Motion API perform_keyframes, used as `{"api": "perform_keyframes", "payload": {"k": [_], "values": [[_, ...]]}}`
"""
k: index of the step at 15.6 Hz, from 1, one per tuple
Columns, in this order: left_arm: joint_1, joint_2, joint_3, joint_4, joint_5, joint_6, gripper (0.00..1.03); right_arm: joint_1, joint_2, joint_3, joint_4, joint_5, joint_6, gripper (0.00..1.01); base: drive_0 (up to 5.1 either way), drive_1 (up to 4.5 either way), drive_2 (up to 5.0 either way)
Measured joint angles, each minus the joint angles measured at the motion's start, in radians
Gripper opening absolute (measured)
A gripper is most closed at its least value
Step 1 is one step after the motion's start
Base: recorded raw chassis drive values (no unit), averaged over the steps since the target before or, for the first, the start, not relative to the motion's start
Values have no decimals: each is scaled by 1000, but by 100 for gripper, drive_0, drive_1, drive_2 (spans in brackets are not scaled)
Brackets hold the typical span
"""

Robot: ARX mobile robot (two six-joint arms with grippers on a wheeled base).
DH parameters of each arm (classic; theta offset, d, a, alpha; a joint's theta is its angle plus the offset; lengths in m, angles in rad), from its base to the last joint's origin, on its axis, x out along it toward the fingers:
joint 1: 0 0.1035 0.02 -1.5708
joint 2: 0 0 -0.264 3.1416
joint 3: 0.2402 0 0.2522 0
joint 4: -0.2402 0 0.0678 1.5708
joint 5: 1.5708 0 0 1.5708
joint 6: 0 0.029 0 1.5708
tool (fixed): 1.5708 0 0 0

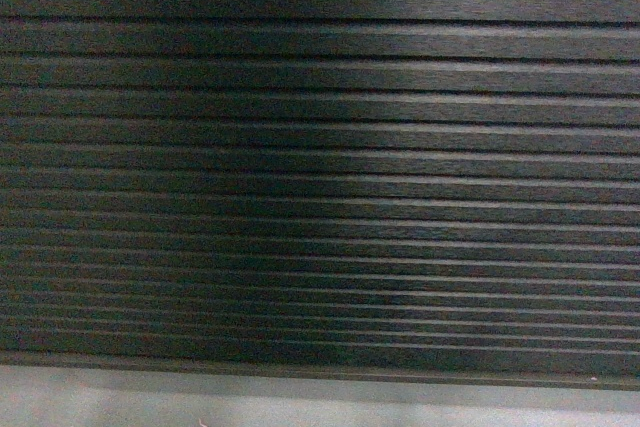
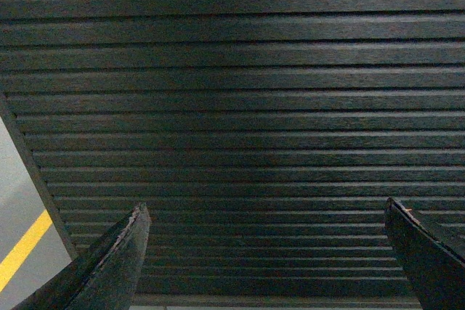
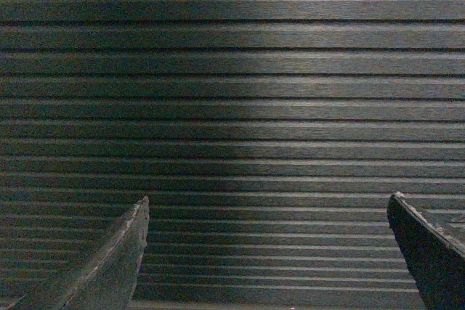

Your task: Place dark red mango on scale at checkout

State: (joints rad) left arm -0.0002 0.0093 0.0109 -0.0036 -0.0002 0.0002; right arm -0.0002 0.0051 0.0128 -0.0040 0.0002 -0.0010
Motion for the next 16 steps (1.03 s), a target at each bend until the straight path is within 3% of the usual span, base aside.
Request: {"api": "perform_keyframes", "payload": {"k": [16], "values": [[0, 0, 0, 0, 0, 0, 98, 0, 0, 0, 0, 0, 1, 98, 0, 0, 0]]}}
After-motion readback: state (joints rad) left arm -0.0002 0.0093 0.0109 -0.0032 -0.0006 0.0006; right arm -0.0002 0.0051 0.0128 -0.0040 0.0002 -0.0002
